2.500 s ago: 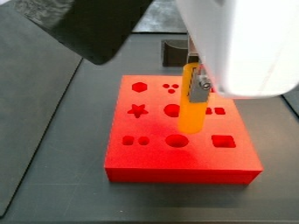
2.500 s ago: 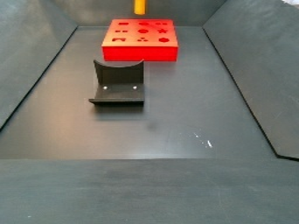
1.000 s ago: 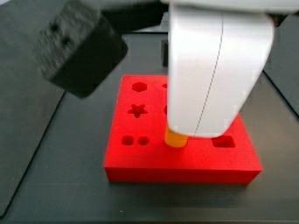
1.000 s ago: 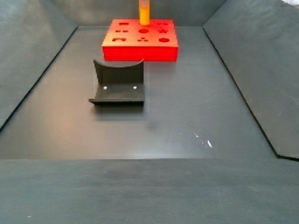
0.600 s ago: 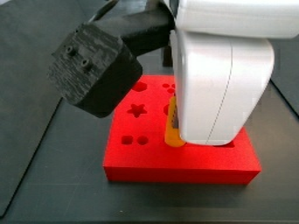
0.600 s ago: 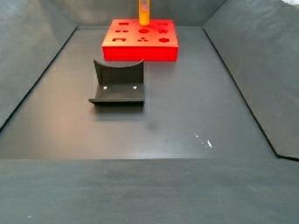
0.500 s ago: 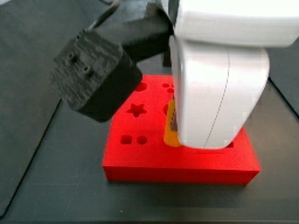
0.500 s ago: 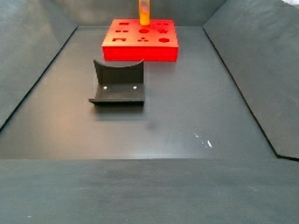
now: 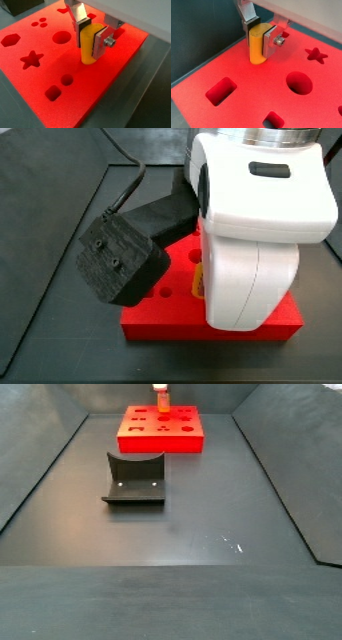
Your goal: Insert the oval object.
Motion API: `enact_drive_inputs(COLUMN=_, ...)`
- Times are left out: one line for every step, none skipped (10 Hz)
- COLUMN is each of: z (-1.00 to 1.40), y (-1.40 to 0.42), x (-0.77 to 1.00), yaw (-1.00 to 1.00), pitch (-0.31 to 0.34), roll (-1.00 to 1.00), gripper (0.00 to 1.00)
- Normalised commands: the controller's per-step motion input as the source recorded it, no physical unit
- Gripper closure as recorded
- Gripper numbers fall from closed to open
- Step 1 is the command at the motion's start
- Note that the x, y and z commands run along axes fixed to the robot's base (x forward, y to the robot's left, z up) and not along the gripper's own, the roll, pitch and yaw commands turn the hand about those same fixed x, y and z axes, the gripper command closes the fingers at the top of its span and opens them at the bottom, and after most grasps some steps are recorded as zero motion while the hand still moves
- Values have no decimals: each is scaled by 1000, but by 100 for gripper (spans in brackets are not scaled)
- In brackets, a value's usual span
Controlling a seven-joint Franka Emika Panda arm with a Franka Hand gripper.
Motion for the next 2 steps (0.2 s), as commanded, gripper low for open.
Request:
enact_drive_inputs(z=-26, y=0, x=0, yaw=0, pitch=0, roll=31, gripper=100)
enact_drive_inputs(z=0, y=0, x=0, yaw=0, pitch=0, roll=0, gripper=100)
